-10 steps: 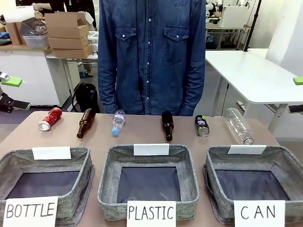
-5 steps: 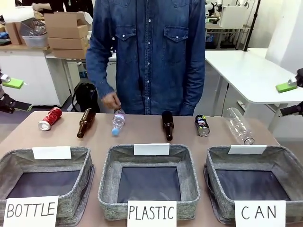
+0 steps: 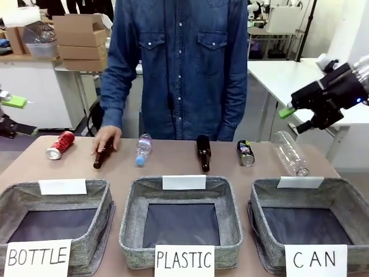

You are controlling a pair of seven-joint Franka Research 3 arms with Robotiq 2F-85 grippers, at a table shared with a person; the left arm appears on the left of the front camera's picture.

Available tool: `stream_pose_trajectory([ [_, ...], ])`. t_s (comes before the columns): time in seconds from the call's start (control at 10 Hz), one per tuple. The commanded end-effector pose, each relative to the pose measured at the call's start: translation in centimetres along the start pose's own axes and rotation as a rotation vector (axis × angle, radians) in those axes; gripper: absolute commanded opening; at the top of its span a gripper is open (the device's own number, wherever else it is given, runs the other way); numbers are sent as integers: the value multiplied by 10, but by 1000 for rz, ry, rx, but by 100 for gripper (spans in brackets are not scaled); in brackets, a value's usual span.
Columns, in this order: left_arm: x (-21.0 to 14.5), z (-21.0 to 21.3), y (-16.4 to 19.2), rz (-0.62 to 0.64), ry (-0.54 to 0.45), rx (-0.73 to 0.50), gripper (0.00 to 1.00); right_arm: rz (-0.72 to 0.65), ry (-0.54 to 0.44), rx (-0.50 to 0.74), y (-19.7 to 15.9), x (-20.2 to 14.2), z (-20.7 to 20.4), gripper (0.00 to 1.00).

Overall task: Sort the can waste into the basket.
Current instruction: Pick up the can waste from the table and place it in the right Fabric basket.

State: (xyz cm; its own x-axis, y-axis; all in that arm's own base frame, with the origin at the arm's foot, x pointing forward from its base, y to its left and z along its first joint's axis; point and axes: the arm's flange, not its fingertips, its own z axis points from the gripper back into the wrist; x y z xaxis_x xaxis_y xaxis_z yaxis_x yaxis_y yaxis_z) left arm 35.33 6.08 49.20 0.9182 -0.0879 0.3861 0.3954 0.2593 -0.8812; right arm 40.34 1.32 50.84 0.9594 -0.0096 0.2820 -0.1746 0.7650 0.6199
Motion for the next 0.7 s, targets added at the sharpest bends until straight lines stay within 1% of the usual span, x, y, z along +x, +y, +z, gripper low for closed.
stream_pose_trajectory([
  [0.0,2,0,-2,-25,-9,-23,100,-75,28,-126,-4,36,-43,100],
  [0.1,2,0,-2,-25,-9,-23,100,0,0,0,0,0,0,100],
  [0.2,2,0,-2,-25,-9,-23,100,0,0,0,0,0,0,100],
  [0.3,2,0,-2,-25,-9,-23,100,-18,7,-51,-9,17,-30,100],
  [0.4,2,0,-2,-25,-9,-23,100,-48,-12,-150,-9,44,-59,100],
  [0.6,2,0,-2,-25,-9,-23,100,-5,43,-226,-10,93,-124,100],
])
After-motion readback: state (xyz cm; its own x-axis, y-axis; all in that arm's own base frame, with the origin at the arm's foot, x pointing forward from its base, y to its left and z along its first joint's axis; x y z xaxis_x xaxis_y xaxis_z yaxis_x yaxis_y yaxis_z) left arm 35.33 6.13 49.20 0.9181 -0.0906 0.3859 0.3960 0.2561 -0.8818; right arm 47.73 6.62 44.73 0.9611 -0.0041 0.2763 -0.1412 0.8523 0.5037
